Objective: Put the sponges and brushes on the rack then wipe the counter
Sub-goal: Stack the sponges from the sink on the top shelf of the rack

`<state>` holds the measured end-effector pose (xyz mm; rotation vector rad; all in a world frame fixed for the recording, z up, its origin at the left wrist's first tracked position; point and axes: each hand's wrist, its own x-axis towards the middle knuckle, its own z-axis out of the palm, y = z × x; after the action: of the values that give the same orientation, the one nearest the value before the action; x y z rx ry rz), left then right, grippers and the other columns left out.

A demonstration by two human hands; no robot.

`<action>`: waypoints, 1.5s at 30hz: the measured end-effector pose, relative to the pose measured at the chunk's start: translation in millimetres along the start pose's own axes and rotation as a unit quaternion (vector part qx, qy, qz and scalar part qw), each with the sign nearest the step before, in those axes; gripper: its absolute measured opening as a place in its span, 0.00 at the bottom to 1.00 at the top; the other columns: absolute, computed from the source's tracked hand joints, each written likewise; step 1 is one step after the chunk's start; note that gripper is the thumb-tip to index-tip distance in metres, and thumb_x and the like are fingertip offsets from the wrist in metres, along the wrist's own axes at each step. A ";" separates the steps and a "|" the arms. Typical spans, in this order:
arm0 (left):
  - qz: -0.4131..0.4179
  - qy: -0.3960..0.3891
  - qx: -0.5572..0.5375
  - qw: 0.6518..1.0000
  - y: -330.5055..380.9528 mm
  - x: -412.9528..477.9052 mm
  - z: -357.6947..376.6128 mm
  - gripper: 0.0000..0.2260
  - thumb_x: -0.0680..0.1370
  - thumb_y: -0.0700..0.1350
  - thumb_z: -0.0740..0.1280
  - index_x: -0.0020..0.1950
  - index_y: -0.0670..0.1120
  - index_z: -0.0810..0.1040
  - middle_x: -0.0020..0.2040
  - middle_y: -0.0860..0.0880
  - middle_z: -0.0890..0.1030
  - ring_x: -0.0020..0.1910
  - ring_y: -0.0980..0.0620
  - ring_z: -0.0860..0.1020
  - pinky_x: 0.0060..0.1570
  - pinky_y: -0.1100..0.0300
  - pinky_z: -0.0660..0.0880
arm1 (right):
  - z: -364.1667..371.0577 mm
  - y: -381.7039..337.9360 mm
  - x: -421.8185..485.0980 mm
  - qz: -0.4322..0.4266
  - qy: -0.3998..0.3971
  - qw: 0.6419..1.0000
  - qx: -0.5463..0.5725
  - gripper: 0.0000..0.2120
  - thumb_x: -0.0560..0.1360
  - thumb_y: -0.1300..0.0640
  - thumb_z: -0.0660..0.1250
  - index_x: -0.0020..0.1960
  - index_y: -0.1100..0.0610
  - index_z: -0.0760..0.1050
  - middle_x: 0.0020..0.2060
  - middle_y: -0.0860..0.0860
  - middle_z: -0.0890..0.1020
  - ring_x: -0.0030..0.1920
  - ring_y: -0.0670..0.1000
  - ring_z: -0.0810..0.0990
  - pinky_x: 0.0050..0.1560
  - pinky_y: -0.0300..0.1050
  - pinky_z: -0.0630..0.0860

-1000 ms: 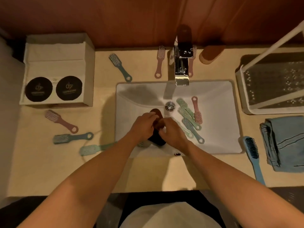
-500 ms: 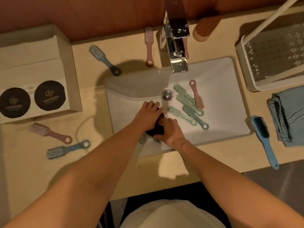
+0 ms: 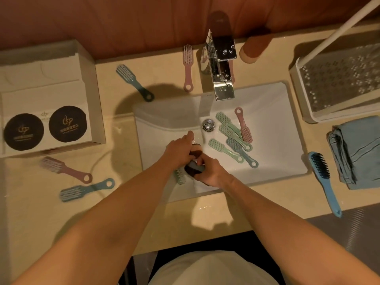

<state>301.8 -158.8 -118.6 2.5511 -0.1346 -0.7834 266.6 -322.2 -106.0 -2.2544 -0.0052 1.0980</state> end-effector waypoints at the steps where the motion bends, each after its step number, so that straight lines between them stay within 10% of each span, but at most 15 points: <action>1: -0.024 0.010 -0.045 0.999 1.9 -1.4 -1.7 0.27 0.73 0.49 0.74 0.65 0.45 0.65 0.54 0.46 0.78 0.49 0.43 0.79 0.48 0.50 0.75 | -2.6 1.8 -2.8 0.001 -0.003 1.000 0.024 0.17 0.68 0.60 0.76 0.44 0.51 0.67 0.43 0.49 0.76 0.41 0.50 0.73 0.33 0.33 0.67; 12: -0.041 0.071 -0.273 0.958 36.6 -7.4 -26.3 0.21 0.74 0.39 0.69 0.65 0.48 0.69 0.57 0.45 0.78 0.55 0.41 0.79 0.53 0.45 0.77 | -47.7 -1.7 -25.1 -0.007 0.043 0.977 0.210 0.27 0.75 0.60 0.73 0.70 0.50 0.67 0.52 0.54 0.79 0.36 0.49 0.77 0.26 0.36 0.71; 17: -0.024 0.096 -0.265 0.959 55.8 -12.6 -30.8 0.17 0.78 0.51 0.71 0.65 0.51 0.75 0.58 0.49 0.82 0.57 0.45 0.79 0.57 0.48 0.76 | -67.6 -4.2 -37.5 -0.079 0.134 0.977 0.144 0.06 0.80 0.52 0.68 0.54 0.53 0.80 0.45 0.49 0.83 0.44 0.49 0.79 0.43 0.35 0.72; 22: -0.010 0.144 -0.226 0.963 88.3 -22.8 -39.1 0.13 0.81 0.58 0.65 0.38 0.59 0.70 0.35 0.57 0.75 0.40 0.50 0.76 0.41 0.53 0.70 | -90.9 -11.5 -61.1 -0.095 0.176 0.977 0.080 0.17 0.83 0.54 0.59 0.36 0.53 0.71 0.33 0.51 0.78 0.36 0.54 0.76 0.40 0.51 0.70; 29: 0.035 0.169 -0.094 0.981 134.3 -32.5 -54.1 0.14 0.85 0.49 0.57 0.41 0.51 0.74 0.35 0.55 0.72 0.40 0.44 0.77 0.38 0.54 0.68 | -135.3 -19.0 -98.7 -0.128 0.209 0.969 0.024 0.24 0.86 0.56 0.52 0.35 0.58 0.74 0.59 0.72 0.78 0.54 0.60 0.81 0.72 0.58 0.67; 34: 0.013 0.175 -0.164 0.971 163.3 -33.1 -68.7 0.17 0.85 0.54 0.59 0.46 0.45 0.78 0.40 0.50 0.79 0.40 0.50 0.76 0.44 0.51 0.73 | -160.9 -11.4 -95.3 -0.106 0.213 0.971 0.023 0.20 0.85 0.47 0.52 0.54 0.55 0.79 0.56 0.64 0.81 0.50 0.59 0.81 0.45 0.49 0.70; 39: 0.005 0.182 -0.235 0.955 177.5 -32.5 -88.5 0.16 0.81 0.60 0.64 0.58 0.48 0.76 0.51 0.48 0.82 0.51 0.48 0.80 0.54 0.48 0.78 | -193.4 -11.8 -106.1 -0.148 0.197 0.967 0.064 0.16 0.82 0.41 0.58 0.55 0.51 0.77 0.50 0.51 0.83 0.49 0.51 0.79 0.51 0.51 0.77; 45: -0.050 0.179 -0.248 0.951 198.4 -34.6 -125.2 0.23 0.79 0.55 0.70 0.66 0.45 0.67 0.52 0.46 0.77 0.45 0.50 0.76 0.36 0.57 0.72 | -230.2 -15.2 -119.8 -0.173 0.127 0.973 0.089 0.22 0.77 0.45 0.70 0.68 0.50 0.69 0.54 0.50 0.79 0.40 0.47 0.78 0.34 0.38 0.71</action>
<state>350.4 -276.4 81.5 2.1766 0.2775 -0.3177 356.0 -463.6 92.9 -2.1136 -0.1802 0.5986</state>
